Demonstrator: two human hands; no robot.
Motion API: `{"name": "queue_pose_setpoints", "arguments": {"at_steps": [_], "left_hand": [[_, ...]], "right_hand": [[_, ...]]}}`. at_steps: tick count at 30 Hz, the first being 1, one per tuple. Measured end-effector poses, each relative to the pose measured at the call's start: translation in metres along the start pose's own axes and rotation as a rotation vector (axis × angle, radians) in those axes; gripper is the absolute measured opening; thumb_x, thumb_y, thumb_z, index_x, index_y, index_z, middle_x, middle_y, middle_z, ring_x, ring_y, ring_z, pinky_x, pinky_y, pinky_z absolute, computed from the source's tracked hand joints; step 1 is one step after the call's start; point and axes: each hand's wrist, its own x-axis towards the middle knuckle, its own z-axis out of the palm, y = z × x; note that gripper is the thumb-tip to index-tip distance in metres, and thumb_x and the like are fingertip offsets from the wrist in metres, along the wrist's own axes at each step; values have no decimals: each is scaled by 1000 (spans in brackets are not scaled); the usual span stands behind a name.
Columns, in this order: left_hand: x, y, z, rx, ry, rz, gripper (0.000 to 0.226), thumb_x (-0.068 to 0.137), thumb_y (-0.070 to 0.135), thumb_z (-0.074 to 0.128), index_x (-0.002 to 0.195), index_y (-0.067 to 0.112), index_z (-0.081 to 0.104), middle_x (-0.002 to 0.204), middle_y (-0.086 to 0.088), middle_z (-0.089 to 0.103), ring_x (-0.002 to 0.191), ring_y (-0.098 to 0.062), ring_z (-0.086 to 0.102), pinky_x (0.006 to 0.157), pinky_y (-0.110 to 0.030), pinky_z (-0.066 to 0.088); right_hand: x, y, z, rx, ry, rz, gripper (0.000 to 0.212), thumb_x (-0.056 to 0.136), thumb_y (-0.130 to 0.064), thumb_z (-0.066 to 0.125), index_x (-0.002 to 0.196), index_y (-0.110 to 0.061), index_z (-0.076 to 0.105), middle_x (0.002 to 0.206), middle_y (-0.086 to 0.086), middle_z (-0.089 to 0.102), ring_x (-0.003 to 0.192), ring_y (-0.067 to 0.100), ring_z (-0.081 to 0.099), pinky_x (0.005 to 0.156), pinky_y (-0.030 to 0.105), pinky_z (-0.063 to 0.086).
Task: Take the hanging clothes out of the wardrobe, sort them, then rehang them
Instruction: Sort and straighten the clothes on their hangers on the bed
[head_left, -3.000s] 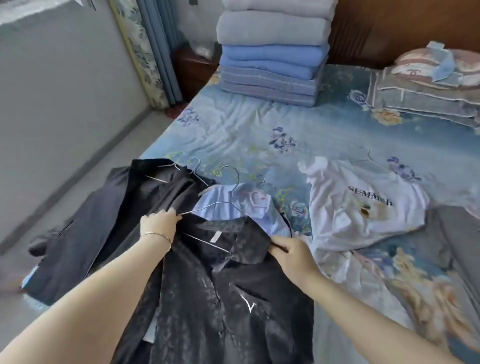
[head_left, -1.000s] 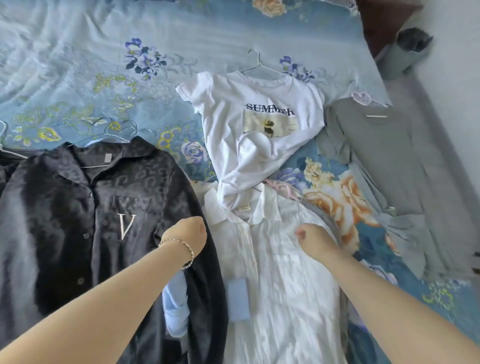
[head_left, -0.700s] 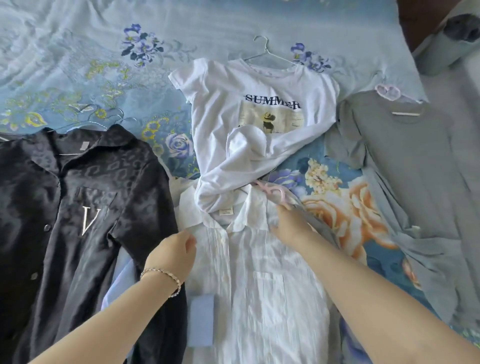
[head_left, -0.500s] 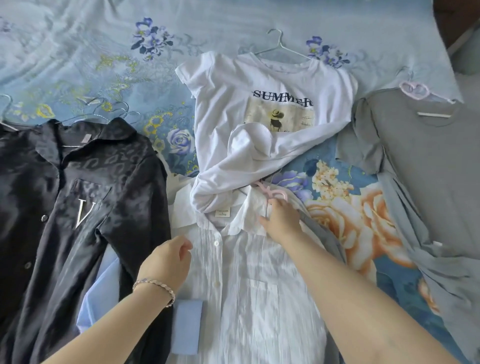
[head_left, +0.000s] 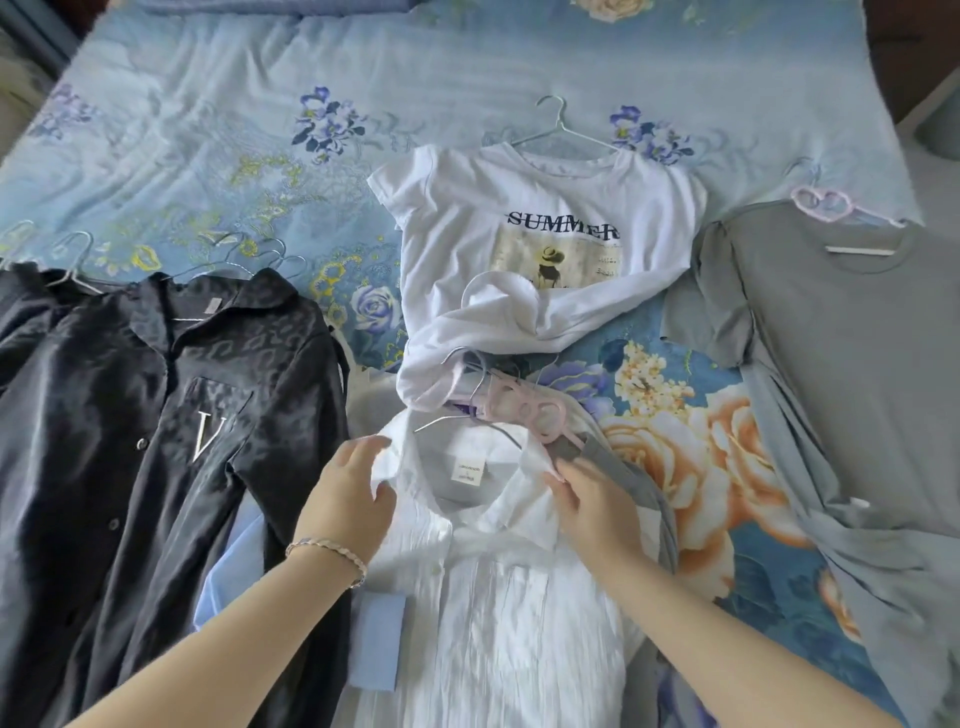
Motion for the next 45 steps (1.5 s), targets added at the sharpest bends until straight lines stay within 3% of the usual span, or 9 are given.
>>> {"name": "queue_pose_setpoints", "arguments": {"at_steps": [3,6,10,15,19,28,35,38,45], "left_hand": [[-3,3,-17,213,-64,51,79,85,20,62,149,17,15,155,2,18,143,-18,19,115,-31,21],[-14,9,-42,236,-111,-8,71,87,28,61,146,20,23,147,0,36,135,-19,36,109,-33,28],[-34,13,-78,107,-64,2,16,90,28,59,101,16,56,98,-6,64,103,-30,58,85,-32,38],[-69,38,-137,-156,63,38,41,90,25,60,60,20,33,60,2,40,70,-25,42,59,-33,27],[-85,75,-190,-308,225,156,32,90,21,60,64,12,44,65,-1,43,73,-21,39,58,-33,18],[-126,114,-290,-515,604,235,19,92,16,57,94,-3,55,89,-10,48,81,-20,42,60,-23,19],[-166,141,-381,-629,813,335,30,94,19,54,71,14,36,66,5,39,76,-19,37,60,-24,20],[-190,143,-410,-552,865,369,21,96,20,50,81,8,41,75,-4,45,78,-21,40,65,-26,24],[-232,60,-427,-385,947,206,37,96,27,48,91,-9,51,101,-29,54,98,-40,49,85,-46,38]], "right_hand": [[-22,-15,-35,62,101,-242,21,87,-32,45,69,-21,46,60,-15,26,58,0,32,46,20,23],[-32,-42,-70,58,231,-300,31,86,-28,47,64,-9,59,60,-12,35,57,2,34,47,20,28],[-39,-70,-114,-73,371,-374,32,85,-26,48,80,-6,73,71,0,67,72,13,52,55,21,38],[-53,-121,-172,-183,550,-393,31,83,-23,46,73,-5,70,60,8,62,60,17,54,46,23,33],[-48,-168,-234,-232,712,-477,22,84,-18,48,74,-8,65,57,11,55,64,19,40,49,26,22],[-56,-284,-320,-252,972,-647,24,85,-14,52,83,-2,72,67,12,61,55,32,60,56,29,37],[-78,-366,-372,-186,1195,-725,18,81,-9,56,84,-3,72,70,12,63,72,18,50,60,30,40],[-95,-392,-381,-155,1147,-722,21,83,-13,53,86,-4,71,75,12,65,70,26,59,60,30,42],[-141,-442,-363,-155,606,-774,24,86,-22,53,64,-14,49,59,1,50,66,33,58,57,27,27]]}}
